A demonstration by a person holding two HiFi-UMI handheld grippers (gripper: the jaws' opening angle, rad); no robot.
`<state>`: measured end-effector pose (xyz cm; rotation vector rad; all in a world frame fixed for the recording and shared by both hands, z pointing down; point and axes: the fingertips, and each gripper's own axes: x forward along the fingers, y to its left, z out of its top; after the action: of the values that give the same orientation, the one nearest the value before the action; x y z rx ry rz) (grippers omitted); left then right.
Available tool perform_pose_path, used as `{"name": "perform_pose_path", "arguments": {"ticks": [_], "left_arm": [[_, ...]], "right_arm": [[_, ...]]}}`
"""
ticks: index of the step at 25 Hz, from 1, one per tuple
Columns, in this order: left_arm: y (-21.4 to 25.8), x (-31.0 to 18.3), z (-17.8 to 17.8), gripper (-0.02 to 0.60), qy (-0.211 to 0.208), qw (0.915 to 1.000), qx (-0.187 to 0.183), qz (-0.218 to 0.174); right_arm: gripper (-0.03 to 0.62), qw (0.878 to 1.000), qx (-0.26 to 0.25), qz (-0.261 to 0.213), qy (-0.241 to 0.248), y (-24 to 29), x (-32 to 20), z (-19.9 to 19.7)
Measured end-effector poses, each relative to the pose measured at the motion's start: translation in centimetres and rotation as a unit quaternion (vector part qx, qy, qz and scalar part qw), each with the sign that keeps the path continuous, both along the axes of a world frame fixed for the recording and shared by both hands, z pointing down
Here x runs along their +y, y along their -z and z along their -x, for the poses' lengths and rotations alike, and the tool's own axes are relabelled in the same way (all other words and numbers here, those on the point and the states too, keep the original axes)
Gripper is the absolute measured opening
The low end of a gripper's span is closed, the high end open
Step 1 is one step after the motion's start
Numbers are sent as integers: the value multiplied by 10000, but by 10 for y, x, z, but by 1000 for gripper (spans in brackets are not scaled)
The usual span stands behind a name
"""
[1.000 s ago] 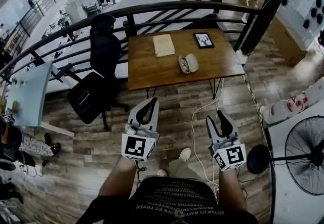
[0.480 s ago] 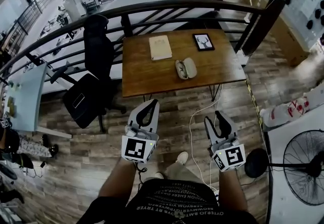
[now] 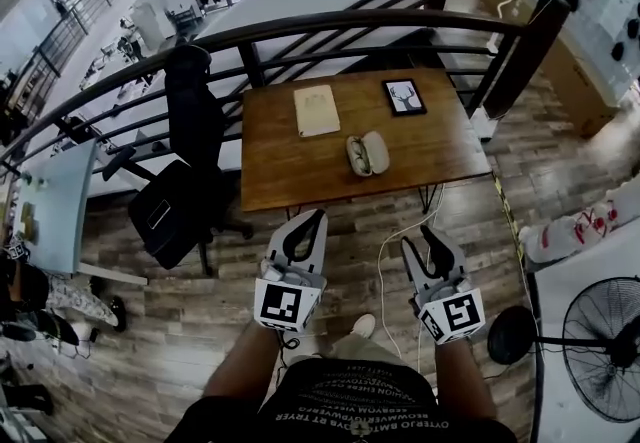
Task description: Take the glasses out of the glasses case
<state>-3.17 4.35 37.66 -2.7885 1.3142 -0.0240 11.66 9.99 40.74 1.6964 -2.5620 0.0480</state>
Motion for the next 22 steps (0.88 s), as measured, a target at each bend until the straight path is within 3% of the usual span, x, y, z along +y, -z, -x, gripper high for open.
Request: {"name": "perform_pose_path", "arguments": {"ticks": [6,14,22], "left_arm": [[9,-18,-27,26,40,9999,3,-95],[18,-32,-14,26,507,9978,423,-89],[10,-41,-14,26,589,9982,-107,-99]], "right_arm": [[137,9998,-8,-174,119,12,-22,-29],[124,9998,-45,-128,169,11,-42,-51],[124,9991,-167,-82,368,7,-58,-43]]}}
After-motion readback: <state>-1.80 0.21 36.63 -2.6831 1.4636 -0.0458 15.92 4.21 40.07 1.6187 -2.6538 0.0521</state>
